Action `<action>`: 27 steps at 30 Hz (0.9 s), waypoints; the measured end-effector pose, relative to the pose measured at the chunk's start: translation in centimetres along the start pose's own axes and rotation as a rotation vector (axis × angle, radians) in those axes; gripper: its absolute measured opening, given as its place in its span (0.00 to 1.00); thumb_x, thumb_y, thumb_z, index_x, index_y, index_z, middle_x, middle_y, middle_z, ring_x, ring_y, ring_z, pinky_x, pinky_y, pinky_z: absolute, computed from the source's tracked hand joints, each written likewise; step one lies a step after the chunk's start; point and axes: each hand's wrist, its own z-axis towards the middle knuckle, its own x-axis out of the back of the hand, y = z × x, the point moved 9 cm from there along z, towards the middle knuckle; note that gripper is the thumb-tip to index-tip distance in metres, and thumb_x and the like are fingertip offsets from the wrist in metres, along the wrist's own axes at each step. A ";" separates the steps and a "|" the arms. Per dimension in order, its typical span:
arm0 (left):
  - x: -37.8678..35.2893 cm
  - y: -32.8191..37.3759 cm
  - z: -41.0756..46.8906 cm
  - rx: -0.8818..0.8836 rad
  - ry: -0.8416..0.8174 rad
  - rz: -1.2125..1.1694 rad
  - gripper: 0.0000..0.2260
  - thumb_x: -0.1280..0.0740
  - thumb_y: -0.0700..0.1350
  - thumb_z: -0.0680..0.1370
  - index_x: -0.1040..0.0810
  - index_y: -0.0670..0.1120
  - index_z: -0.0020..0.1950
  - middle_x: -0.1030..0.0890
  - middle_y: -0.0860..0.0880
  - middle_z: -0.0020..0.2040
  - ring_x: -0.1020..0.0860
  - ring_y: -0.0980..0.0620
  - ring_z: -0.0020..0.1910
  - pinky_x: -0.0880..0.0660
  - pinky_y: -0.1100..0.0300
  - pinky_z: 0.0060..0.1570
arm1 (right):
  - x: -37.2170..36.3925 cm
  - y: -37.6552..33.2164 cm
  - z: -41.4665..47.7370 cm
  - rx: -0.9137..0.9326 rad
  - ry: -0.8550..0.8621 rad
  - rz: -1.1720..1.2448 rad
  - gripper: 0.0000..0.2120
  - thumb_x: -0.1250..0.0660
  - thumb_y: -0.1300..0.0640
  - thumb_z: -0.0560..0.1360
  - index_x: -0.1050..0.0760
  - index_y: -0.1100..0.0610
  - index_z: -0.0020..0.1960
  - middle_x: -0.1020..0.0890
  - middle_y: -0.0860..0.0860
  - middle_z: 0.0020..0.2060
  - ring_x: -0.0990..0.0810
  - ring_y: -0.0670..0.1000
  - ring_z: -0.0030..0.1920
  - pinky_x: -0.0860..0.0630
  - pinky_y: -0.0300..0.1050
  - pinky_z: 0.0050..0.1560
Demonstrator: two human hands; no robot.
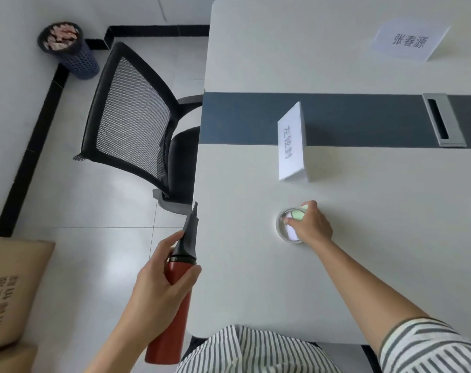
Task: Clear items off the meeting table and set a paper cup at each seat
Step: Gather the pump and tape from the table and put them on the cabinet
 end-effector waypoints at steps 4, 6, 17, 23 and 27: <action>0.6 -0.9 -0.7 0.038 0.020 -0.009 0.25 0.28 0.42 0.74 0.32 0.70 0.57 0.19 0.57 0.45 0.21 0.49 0.37 0.22 0.58 0.37 | -0.6 0.3 -0.5 0.012 -0.015 0.179 0.27 0.32 0.48 0.73 0.35 0.52 0.70 0.25 0.53 0.64 0.24 0.58 0.61 0.29 0.48 0.54; 0.9 -1.2 -1.2 0.050 0.041 -0.012 0.25 0.28 0.41 0.74 0.31 0.68 0.59 0.19 0.58 0.46 0.21 0.50 0.37 0.23 0.59 0.36 | -0.9 0.3 -0.4 0.012 -0.039 0.395 0.24 0.32 0.51 0.73 0.32 0.53 0.68 0.26 0.53 0.64 0.25 0.57 0.60 0.25 0.50 0.54; 3.5 -0.9 -2.5 0.006 0.092 -0.013 0.24 0.27 0.50 0.69 0.31 0.70 0.58 0.18 0.58 0.45 0.18 0.49 0.42 0.22 0.54 0.46 | 3.6 -3.6 -7.5 0.228 -0.147 0.659 0.12 0.39 0.47 0.79 0.24 0.55 0.52 0.24 0.47 0.42 0.29 0.50 0.37 0.32 0.41 0.27; 4.8 0.6 -1.3 -0.120 0.008 0.069 0.24 0.27 0.42 0.73 0.29 0.63 0.62 0.17 0.51 0.45 0.19 0.49 0.36 0.20 0.52 0.40 | 5.5 -3.4 -15.3 0.379 -0.041 0.628 0.08 0.37 0.52 0.79 0.24 0.56 0.47 0.20 0.56 0.42 0.26 0.48 0.40 0.31 0.36 0.40; 5.5 0.6 -1.1 -0.230 -0.113 0.098 0.23 0.28 0.41 0.74 0.29 0.63 0.61 0.18 0.51 0.45 0.20 0.51 0.36 0.23 0.63 0.32 | 4.7 -1.7 -21.5 0.347 0.053 0.678 0.08 0.37 0.52 0.79 0.24 0.55 0.47 0.26 0.49 0.34 0.32 0.43 0.31 0.34 0.31 0.33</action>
